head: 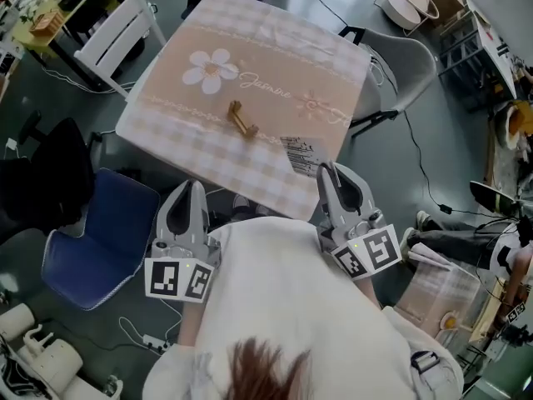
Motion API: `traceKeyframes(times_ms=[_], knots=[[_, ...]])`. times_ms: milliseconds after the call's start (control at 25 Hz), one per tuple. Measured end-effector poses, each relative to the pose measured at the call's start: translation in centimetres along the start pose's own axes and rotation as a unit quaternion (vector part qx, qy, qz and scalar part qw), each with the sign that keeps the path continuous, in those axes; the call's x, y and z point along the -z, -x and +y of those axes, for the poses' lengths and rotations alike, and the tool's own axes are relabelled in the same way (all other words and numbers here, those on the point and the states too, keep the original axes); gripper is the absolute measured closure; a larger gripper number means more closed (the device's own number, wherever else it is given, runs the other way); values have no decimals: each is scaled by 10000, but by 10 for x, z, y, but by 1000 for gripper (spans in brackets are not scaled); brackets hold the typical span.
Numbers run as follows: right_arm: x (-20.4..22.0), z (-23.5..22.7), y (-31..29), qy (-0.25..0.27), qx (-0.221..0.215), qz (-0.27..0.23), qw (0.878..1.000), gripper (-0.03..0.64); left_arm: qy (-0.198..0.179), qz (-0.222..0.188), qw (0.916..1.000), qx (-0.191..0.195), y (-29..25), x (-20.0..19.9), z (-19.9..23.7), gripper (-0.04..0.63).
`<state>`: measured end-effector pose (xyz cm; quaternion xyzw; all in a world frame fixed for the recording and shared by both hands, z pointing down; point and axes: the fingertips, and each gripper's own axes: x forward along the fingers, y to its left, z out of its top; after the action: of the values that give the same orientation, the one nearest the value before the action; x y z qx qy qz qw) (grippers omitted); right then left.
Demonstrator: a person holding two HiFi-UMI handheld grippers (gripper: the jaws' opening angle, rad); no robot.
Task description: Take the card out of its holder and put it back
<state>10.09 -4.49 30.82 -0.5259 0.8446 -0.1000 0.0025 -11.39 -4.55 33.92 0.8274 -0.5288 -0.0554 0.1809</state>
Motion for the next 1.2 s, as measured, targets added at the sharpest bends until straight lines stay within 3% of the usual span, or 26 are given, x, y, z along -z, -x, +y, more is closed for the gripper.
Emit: traceKeyframes(times_ms=[320, 560, 1200], knots=[[5, 8, -25, -130, 56, -9, 9999, 601, 158, -142, 9994, -274, 1, -10, 38, 595], [13, 9, -33, -183, 133, 85, 9997, 601, -98, -159, 9998, -95, -1, -14, 38, 595], [18, 5, -39, -242, 195, 194, 9993, 601, -185, -346, 9992, -13, -7, -20, 36, 595]])
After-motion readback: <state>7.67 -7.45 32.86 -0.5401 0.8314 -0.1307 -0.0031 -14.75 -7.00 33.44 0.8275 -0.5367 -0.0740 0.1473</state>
